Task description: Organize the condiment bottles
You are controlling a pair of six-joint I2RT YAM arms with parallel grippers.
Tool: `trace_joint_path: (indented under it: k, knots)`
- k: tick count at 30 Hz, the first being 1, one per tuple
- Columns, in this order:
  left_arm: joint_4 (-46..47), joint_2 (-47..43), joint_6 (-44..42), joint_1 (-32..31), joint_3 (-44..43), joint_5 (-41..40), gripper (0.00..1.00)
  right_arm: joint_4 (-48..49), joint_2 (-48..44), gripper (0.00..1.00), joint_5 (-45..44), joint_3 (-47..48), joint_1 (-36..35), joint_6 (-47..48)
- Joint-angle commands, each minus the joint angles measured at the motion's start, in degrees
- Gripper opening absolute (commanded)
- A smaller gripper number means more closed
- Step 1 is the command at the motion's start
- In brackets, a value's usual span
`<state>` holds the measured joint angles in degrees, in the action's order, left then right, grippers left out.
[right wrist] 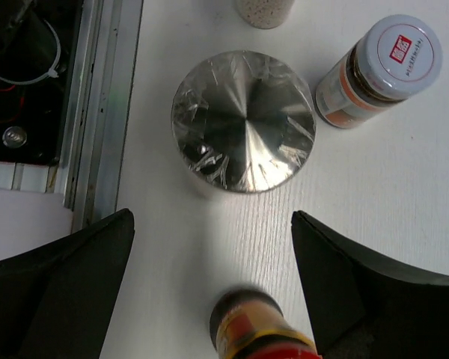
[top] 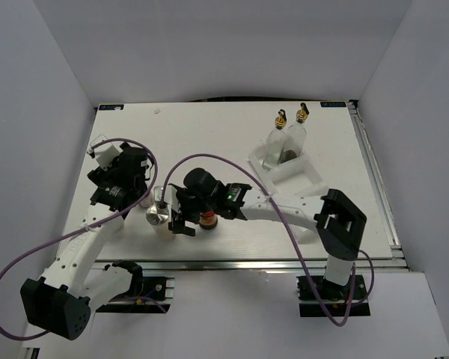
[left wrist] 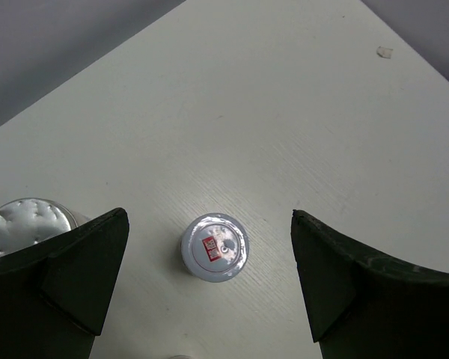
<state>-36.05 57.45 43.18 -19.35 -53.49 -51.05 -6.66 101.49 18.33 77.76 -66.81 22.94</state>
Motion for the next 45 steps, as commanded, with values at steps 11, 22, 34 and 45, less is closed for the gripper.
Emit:
trace_joint_path:
  k: [11, 22, 34, 45]
  knots:
    - [0.46, -0.67, 1.03, 4.5, 0.32, 2.36, 0.98, 14.3, 11.53, 0.89, -5.05, 9.6, -2.36, -4.74]
    - [1.16, -1.38, 1.29, 4.59, 0.32, 2.62, 0.98, 22.62, 3.74, 0.18, -1.36, 4.44, -2.54, -8.95]
    - [4.06, -2.17, -0.81, 4.59, 1.2, 6.4, 0.98, 23.71, -15.07, 0.04, -13.31, -1.2, 3.77, -16.61]
    - [8.54, -3.14, -2.92, 4.59, 3.57, 9.82, 0.98, 2.91, -38.01, 0.01, -40.88, -9.9, 17.93, -24.33]
